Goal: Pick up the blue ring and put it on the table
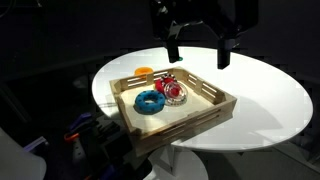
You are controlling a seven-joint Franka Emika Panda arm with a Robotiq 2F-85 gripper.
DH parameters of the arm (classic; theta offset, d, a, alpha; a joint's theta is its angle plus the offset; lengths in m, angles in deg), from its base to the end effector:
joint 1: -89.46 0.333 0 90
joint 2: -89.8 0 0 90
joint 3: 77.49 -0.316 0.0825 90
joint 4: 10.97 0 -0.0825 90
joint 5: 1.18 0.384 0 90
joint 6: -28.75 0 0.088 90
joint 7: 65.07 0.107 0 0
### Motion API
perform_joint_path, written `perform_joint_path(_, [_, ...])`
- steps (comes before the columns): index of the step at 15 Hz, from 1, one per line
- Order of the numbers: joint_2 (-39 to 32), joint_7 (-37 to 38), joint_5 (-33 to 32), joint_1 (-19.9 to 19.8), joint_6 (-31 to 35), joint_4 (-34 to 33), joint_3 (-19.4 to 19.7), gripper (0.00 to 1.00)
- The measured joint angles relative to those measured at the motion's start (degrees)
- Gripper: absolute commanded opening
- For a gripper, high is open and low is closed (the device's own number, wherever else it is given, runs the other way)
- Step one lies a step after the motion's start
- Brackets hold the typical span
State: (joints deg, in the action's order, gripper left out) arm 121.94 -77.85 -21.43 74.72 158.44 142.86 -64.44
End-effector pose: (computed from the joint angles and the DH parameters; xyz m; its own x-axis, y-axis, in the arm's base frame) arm 0.3299 -0.1809 0.4145 0.9968 -0.0197 0.0778 -0.0350 -0.9792 0.1997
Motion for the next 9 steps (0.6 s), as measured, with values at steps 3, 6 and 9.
perform_joint_path(3, [-0.3,0.47,1.39,1.33,0.12,-0.37,-0.92,1.0])
perform_joint_path(6, [-1.1,1.71,3.45,3.31,0.84,-1.13,-2.14,1.0])
perform_joint_path(9, [-2.74,3.95,5.06,4.75,0.96,-1.6,-3.72,1.0])
